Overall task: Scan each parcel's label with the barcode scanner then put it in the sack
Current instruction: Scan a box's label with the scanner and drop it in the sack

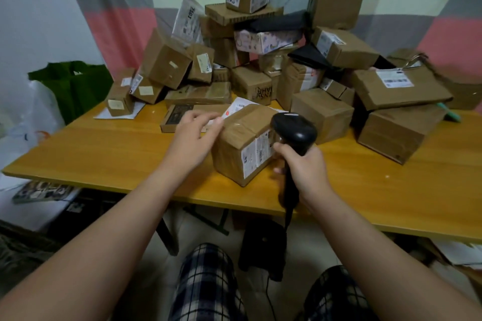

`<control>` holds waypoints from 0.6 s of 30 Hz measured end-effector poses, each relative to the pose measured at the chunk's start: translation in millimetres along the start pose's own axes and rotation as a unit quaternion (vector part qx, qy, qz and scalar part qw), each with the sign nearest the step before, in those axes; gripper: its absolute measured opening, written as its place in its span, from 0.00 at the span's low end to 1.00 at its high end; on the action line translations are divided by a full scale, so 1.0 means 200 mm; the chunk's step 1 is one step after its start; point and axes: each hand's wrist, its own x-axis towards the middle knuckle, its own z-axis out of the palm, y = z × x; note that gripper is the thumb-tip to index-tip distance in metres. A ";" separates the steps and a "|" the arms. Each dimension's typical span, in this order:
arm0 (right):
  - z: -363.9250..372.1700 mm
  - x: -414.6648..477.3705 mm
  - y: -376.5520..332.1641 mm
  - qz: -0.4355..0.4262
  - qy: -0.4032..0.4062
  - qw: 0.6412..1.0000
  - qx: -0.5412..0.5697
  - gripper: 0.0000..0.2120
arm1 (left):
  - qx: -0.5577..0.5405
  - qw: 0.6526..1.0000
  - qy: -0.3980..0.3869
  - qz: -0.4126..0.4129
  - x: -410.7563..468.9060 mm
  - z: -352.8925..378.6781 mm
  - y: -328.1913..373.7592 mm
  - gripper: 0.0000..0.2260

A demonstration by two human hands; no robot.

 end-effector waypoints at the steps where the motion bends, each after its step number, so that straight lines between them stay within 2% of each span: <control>1: 0.01 0.00 0.00 -0.002 -0.004 1.000 0.002 0.13 | 0.049 0.998 -0.035 -0.004 0.00 0.00 0.04 0.21; 4: 0.03 -0.01 -0.01 0.004 -0.025 0.999 0.023 0.15 | 0.212 0.971 -0.108 -0.009 0.02 0.04 0.17 0.33; 6: 0.04 -0.02 -0.01 0.006 -0.033 0.999 0.027 0.16 | 0.253 0.960 -0.123 -0.020 0.05 0.06 0.21 0.34; 8: 0.03 -0.02 -0.01 0.000 -0.032 0.999 0.022 0.16 | 0.239 0.960 -0.137 -0.049 0.09 0.04 0.23 0.32; 11: -0.01 -0.03 -0.04 -0.018 -0.021 1.000 0.004 0.14 | 0.046 0.985 -0.140 -0.094 0.08 0.00 0.17 0.28; 14: -0.05 -0.04 -0.07 -0.043 -0.031 0.999 -0.014 0.08 | -0.159 0.976 -0.114 -0.093 -0.02 0.00 0.07 0.34; 18: -0.05 -0.07 -0.07 -0.089 -0.055 0.993 -0.063 0.04 | -0.240 0.962 -0.086 -0.098 -0.13 0.07 -0.05 0.40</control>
